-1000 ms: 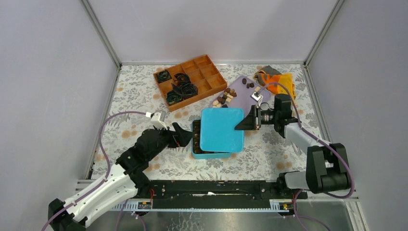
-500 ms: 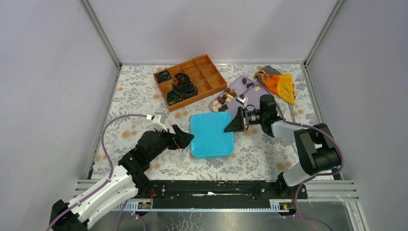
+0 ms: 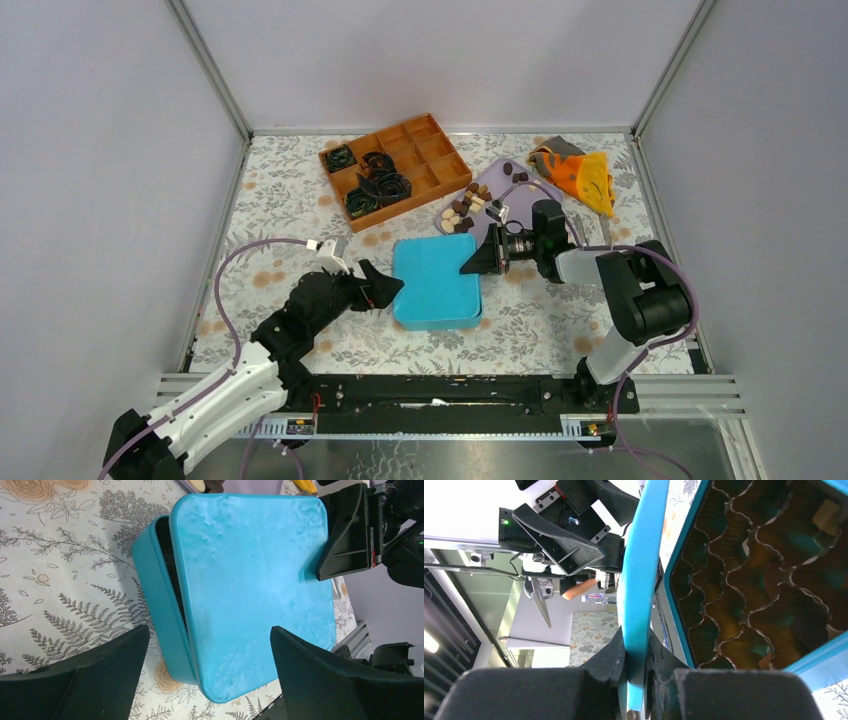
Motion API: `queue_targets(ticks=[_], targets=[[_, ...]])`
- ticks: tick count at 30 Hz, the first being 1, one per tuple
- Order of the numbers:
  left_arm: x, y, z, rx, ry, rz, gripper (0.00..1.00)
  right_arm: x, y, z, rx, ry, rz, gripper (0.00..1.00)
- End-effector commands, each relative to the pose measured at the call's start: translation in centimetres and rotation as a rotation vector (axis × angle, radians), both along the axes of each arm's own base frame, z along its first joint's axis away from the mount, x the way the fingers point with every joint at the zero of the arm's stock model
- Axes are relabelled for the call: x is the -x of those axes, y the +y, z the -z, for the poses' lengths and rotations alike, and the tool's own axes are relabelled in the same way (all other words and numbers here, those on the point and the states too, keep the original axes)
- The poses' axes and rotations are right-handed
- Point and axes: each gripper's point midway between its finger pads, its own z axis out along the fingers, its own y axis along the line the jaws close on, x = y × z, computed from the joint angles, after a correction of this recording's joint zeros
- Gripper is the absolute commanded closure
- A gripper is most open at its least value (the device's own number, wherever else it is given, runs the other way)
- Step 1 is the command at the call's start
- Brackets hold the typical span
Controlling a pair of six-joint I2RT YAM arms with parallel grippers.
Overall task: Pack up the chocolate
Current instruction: Close the box lid on the packing box.
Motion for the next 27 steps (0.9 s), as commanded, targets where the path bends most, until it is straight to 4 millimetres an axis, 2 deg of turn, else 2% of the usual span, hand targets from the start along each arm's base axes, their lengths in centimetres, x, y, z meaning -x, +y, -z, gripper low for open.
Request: queue_targets(ticks=[1,13,23,27], targets=[[-0.6,-0.3,-0.5,0.027,-0.029,-0.004,0.03,-0.6,0.3,-0.1,0.014,-0.056,-0.013,1.00],[-0.2,-1.1,0.3,0.042,-0.008,0.043,0.16,-0.8,0.2,0.3,0.046,-0.056,-0.006,1.00],[-0.1,-1.8,0.1,0.053,-0.002,0.078,0.18,-0.7,0.3,-1.0,-0.009,-0.037,-0.013,1.00],[0.0,-1.7,0.1,0.052,-0.001,0.077,0.18,-0.8,0.2,-0.3,0.020,-0.017,-0.006,1.00]])
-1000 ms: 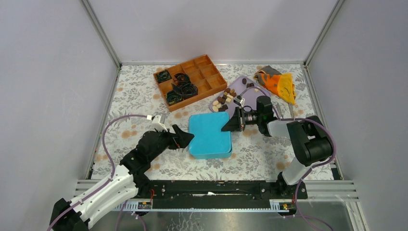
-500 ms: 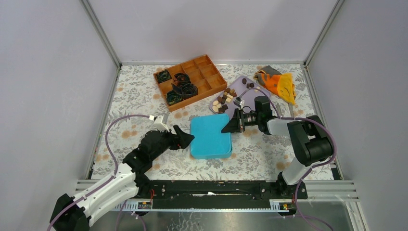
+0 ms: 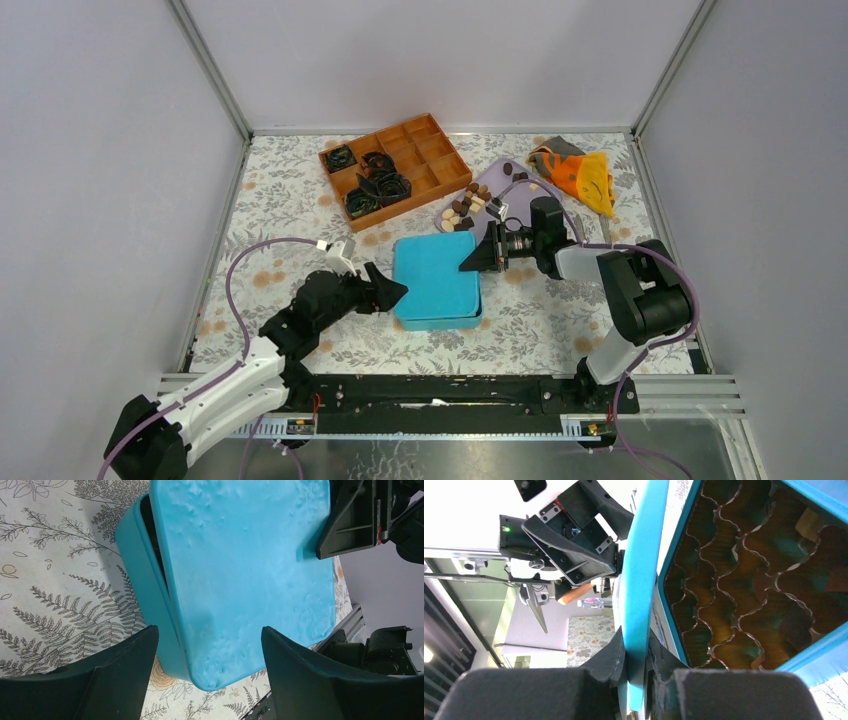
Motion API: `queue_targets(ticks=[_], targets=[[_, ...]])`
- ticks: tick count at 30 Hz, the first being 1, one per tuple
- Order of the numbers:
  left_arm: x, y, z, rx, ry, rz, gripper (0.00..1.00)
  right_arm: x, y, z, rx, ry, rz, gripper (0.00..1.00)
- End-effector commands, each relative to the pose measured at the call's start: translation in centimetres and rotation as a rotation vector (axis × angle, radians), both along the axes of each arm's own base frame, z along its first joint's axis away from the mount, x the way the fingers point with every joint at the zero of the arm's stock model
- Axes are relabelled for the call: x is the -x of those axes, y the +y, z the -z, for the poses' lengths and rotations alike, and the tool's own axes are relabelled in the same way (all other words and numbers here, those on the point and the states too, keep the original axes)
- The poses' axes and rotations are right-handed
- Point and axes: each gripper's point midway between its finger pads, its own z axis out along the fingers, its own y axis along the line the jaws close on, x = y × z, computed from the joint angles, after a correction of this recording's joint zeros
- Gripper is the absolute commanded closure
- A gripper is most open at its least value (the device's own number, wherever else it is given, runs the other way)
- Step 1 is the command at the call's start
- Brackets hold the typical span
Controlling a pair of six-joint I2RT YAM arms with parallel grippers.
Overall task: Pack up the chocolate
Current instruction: Close the box lid on the packing box.
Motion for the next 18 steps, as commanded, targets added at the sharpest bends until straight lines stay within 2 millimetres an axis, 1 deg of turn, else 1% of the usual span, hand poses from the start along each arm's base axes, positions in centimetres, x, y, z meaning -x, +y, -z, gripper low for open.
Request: queue_targets(ticks=[1,4,10,15,18], targets=[[-0.5,-0.4,-1.7,0.049,-0.054,0.005,0.18,-0.1,0.0,-0.2,0.002,-0.037,-0.031,1.00],[-0.5,-0.3,-1.5,0.044,-0.047,0.001,0.18,-0.3,-0.2,0.2,0.022,-0.032,-0.031,1.00],[-0.5,-0.3,-1.3,0.040,-0.045,0.005,0.21,-0.5,-0.6,0.2,0.023,-0.030,-0.019,1.00],[-0.4,-0.6,-1.5,0.045,-0.045,0.019,0.23,-0.4,-0.4,-0.9,-0.032,-0.008,-0.025,1.00],[-0.4,-0.6,-1.7,0.048,-0.048,0.022,0.23,-0.3,-0.4,-1.2,-0.044,-0.012,-0.029,1.00]])
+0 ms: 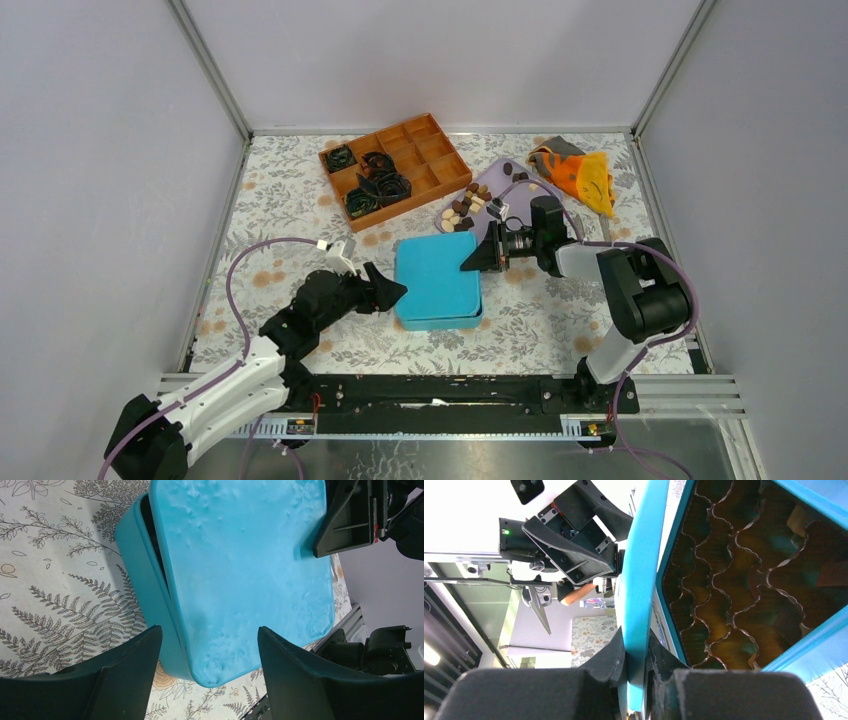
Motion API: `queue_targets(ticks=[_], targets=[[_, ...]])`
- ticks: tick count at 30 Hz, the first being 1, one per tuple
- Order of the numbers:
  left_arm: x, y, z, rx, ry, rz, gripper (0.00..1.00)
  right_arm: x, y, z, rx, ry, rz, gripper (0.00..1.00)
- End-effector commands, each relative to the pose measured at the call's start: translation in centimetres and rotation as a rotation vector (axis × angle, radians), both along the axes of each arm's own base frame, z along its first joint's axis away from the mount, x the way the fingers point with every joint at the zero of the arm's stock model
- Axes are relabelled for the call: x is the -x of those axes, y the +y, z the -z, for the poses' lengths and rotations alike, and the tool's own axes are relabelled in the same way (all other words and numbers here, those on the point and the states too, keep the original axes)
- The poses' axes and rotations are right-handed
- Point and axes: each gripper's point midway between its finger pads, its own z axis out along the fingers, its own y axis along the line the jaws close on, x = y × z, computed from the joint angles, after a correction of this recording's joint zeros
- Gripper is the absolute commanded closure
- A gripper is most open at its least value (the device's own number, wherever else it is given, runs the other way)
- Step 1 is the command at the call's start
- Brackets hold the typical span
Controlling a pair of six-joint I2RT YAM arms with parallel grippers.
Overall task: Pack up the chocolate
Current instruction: Close the box lid on the packing box.
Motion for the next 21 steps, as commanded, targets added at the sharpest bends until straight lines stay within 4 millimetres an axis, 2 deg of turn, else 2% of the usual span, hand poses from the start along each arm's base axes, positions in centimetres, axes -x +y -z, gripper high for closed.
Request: queue_targets(ticks=[1,7,17,21], targets=[[-0.5,-0.5,-1.7,0.043,-0.055,0.012,0.24,-0.1,0.0,-1.7,-0.062,-0.040,-0.032,1.00],[-0.5,-0.3,-1.6,0.037,-0.053,0.007,0.24,-0.3,-0.2,-0.6,-0.016,-0.039,-0.028,1.00],[-0.5,-0.4,-1.1,0.027,-0.042,0.014,0.27,-0.7,-0.7,-0.1,0.000,-0.023,-0.011,1.00],[-0.5,-0.6,-0.9,0.030,-0.034,0.023,0.29,-0.9,-0.8,0.6,0.021,-0.011,-0.009,0.96]])
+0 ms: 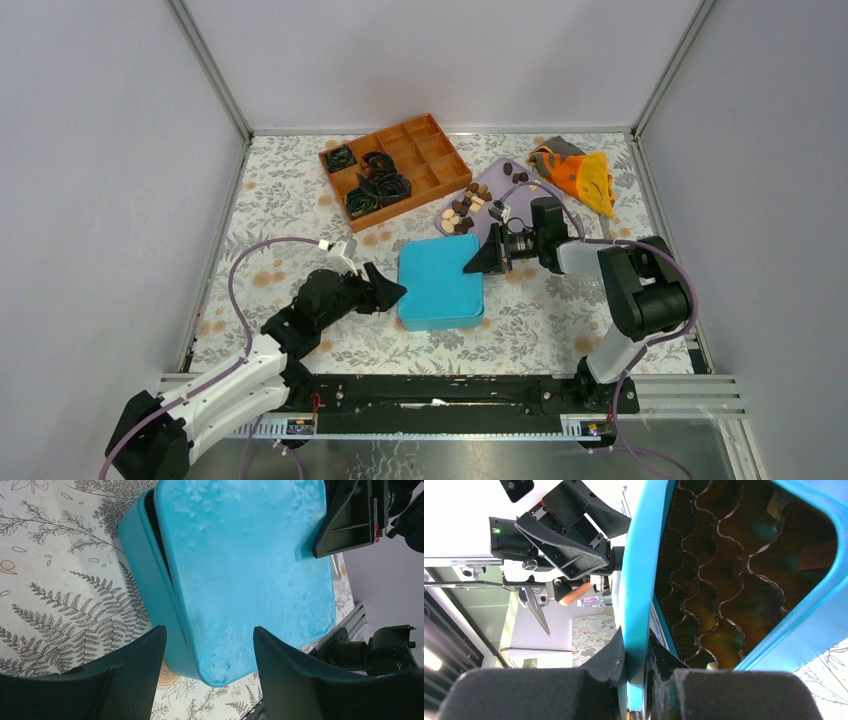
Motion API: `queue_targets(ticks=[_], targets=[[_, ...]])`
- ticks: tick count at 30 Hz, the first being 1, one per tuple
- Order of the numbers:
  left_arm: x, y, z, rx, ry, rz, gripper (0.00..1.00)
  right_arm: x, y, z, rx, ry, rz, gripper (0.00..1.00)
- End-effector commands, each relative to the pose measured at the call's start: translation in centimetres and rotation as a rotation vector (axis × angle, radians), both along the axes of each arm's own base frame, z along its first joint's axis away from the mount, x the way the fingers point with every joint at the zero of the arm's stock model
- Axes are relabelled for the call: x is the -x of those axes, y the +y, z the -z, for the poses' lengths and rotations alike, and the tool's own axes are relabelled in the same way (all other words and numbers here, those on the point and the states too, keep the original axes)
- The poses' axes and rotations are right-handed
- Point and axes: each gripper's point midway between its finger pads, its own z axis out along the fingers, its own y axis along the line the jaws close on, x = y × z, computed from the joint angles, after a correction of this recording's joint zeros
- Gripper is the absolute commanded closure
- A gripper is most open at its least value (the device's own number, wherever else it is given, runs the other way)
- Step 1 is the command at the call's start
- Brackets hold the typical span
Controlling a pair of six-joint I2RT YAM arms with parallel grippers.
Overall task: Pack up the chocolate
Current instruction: Close the box lid on the packing box.
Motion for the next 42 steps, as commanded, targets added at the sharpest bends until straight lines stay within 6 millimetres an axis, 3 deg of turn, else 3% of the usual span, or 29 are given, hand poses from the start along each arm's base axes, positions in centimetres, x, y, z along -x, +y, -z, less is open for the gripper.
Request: queue_targets(ticks=[1,23,42], targets=[[-0.4,-0.7,-1.1,0.033,-0.040,0.024,0.29,-0.9,-0.2,0.1,0.003,-0.027,-0.018,0.94],[-1.1,-2.0,0.7,-0.010,0.019,0.079,0.46,-1.1,-1.2,1.4,0.090,-0.057,-0.017,0.85],[-1.4,-2.0,2.1,-0.042,0.051,0.076,0.48,-1.1,-0.8,1.3,0.133,-0.098,-0.038,0.77]])
